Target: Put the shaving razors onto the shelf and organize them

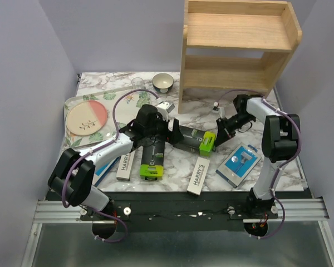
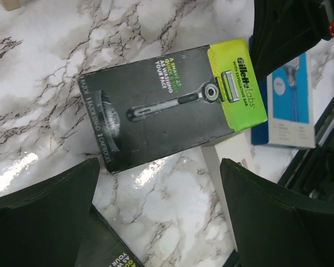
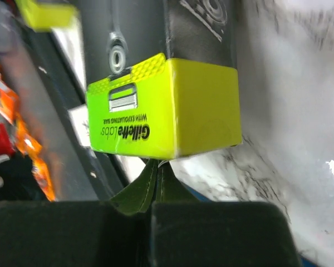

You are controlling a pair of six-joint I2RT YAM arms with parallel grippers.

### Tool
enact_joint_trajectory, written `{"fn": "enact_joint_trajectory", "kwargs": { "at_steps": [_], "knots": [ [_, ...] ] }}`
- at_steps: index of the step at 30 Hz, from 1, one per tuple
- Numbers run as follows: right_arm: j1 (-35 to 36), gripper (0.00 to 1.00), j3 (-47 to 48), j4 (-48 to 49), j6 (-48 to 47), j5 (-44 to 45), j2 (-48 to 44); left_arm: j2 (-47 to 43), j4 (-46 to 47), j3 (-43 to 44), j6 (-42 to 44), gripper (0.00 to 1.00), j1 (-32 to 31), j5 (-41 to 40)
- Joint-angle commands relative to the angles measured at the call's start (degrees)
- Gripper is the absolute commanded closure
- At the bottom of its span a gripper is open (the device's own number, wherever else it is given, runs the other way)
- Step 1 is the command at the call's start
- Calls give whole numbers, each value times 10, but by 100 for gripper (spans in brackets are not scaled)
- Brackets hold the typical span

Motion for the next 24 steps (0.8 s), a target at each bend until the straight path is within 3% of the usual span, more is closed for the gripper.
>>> {"fn": "enact_joint_trajectory", "kwargs": {
  "at_steps": [1,4,8,14,20,24],
  "knots": [
    [3,99,90,-52,87,-162,-49,-34,27,27,-168,1,34,-47],
    [8,99,77,-11,166,-220,-81,-44,46,12,-266,1,66,-46],
    [9,99,33,111,351,-244,-98,-65,48,-44,-376,1,92,-21],
    [17,99,-38,279,540,-223,-119,-109,103,-124,-415,2,96,13],
    [29,99,-118,359,618,-195,-151,-82,39,-63,-507,2,107,27],
    [30,99,-160,425,668,-197,-170,-44,13,-32,-555,2,80,18]
  ]
}}
